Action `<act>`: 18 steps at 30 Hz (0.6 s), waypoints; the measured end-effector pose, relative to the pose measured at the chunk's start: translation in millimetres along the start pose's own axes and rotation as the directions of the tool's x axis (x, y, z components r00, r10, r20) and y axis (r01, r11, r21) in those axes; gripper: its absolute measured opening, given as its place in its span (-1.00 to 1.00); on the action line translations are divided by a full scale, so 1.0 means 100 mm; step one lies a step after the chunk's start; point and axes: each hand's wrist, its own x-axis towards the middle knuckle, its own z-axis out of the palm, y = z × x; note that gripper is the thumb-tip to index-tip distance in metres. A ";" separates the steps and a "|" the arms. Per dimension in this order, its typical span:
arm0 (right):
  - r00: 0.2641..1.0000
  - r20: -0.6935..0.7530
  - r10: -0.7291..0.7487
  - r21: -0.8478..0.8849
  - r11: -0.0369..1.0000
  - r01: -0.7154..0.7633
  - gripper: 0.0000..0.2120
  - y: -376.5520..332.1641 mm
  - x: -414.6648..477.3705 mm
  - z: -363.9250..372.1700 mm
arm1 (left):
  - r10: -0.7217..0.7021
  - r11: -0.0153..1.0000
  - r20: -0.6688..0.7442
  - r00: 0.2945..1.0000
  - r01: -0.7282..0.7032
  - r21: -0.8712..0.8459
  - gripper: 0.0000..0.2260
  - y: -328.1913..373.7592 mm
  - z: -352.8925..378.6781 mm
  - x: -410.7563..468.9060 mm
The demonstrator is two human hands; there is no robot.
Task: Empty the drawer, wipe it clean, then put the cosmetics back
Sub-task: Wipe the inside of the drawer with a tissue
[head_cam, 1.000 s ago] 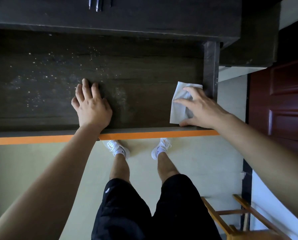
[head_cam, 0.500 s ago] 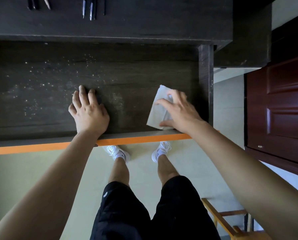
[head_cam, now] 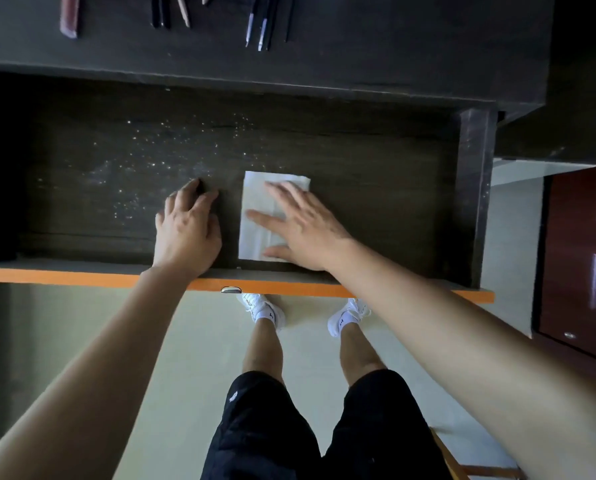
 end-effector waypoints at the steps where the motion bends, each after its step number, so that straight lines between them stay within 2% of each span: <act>1: 1.000 0.017 -0.021 -0.022 1.000 0.021 -0.34 -0.10 0.17 -0.02 | -0.051 0.998 0.004 0.999 0.051 0.028 -0.58 -0.12 -0.04 -0.02; 4: 0.999 0.010 -0.038 -0.070 0.997 0.039 -0.32 -0.17 0.50 -0.11 | -0.176 0.981 0.011 0.984 0.174 0.085 -0.55 -0.41 -0.15 -0.07; 6: 1.000 -0.006 0.014 -0.053 0.998 -0.015 -0.29 0.00 0.51 -0.19 | -0.238 0.970 0.008 0.971 0.238 0.044 -0.54 -0.50 -0.20 -0.08; 9: 0.971 0.001 0.237 0.009 0.971 -0.237 -0.25 0.49 0.23 -0.25 | -0.233 0.972 0.018 0.972 0.233 0.003 -0.53 -0.50 -0.21 -0.10; 13: 0.853 0.076 0.517 0.074 0.850 -0.521 -0.24 0.98 -0.30 -0.23 | -0.200 0.979 0.029 0.979 0.199 0.038 -0.53 -0.46 -0.18 -0.09; 16: 0.831 0.079 0.551 0.071 0.828 -0.556 -0.25 0.84 -0.18 -0.19 | -0.198 0.980 0.020 0.980 0.197 0.027 -0.54 -0.47 -0.17 -0.09; 18: 0.885 0.041 0.464 0.057 0.883 -0.466 -0.27 0.59 0.16 -0.22 | -0.198 0.980 0.022 0.980 0.198 0.015 -0.54 -0.48 -0.17 -0.10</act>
